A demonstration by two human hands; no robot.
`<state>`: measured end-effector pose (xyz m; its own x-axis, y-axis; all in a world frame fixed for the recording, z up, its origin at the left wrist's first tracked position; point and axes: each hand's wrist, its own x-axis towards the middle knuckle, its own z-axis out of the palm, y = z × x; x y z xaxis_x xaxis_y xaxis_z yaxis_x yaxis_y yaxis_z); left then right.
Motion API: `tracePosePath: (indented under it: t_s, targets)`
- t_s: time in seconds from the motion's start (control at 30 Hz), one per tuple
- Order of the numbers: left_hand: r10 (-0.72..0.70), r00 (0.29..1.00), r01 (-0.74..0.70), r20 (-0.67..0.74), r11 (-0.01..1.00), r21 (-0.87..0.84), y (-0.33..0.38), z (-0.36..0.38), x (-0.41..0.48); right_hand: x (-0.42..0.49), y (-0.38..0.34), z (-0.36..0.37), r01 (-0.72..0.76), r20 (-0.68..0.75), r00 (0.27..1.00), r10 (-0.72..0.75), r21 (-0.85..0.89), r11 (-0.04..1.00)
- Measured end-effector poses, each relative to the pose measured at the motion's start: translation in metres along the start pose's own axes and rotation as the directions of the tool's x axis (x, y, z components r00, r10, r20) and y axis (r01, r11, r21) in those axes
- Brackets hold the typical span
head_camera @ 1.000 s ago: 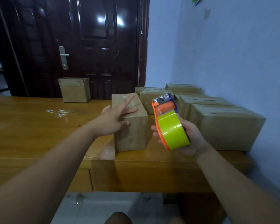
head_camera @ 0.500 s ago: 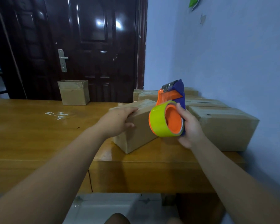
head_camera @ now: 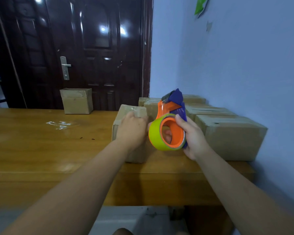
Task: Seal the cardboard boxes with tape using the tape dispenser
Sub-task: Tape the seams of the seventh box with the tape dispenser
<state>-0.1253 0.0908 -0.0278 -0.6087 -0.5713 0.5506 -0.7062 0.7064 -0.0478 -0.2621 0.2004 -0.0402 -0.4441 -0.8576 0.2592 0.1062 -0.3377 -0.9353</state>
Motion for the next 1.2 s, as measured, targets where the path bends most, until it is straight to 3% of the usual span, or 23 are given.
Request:
tracePosePath:
  t_s: [0.17,0.27,0.33,0.4,0.47,0.53,0.7,0.87,1.1,1.2]
  targets:
    - [-0.089,0.992,0.11,0.091,0.963,-0.248,-0.015,-0.004,0.0,-0.001,-0.003,0.003,0.094,-0.036,0.995,-0.098,-0.099,0.991]
    - [-0.187,0.982,0.152,-0.021,0.855,-0.496,-0.008,-0.026,-0.004,-0.001,-0.006,0.004,0.153,-0.055,0.985,-0.163,-0.15,0.977]
    - [-0.312,0.95,0.193,-0.023,0.642,-0.742,0.004,-0.042,-0.008,-0.001,-0.009,0.006,0.201,-0.055,0.975,-0.217,-0.214,0.956]
    - [-0.328,0.942,0.199,0.073,0.371,-0.907,0.018,-0.055,-0.011,0.0,-0.013,0.01,0.257,-0.023,0.962,-0.273,-0.278,0.926]
    - [-0.314,0.94,0.219,0.133,0.258,-0.941,0.029,-0.058,-0.012,-0.001,-0.016,0.013,0.315,0.035,0.946,-0.322,-0.336,0.888]
    - [-0.365,0.923,0.225,0.125,0.245,-0.943,0.034,-0.056,-0.01,-0.003,-0.019,0.016,0.352,0.08,0.933,-0.352,-0.411,0.841]
    - [-0.577,0.812,0.196,0.081,0.14,-0.97,0.037,-0.05,-0.01,-0.01,-0.027,0.024,0.39,0.137,0.913,-0.385,-0.577,0.717]
    - [-0.673,0.727,0.163,0.135,-0.021,-0.986,0.039,-0.05,-0.015,-0.012,-0.033,0.034,0.42,0.146,0.886,-0.44,-0.654,0.629]
    - [-0.63,0.69,0.186,0.356,-0.321,-0.929,0.033,-0.053,-0.011,-0.015,-0.034,0.038,0.401,0.113,0.883,-0.456,-0.685,0.608]
    - [-0.647,0.697,0.202,0.309,-0.236,-0.95,0.025,-0.05,-0.013,-0.014,-0.039,0.037,0.413,0.158,0.878,-0.452,-0.726,0.549]
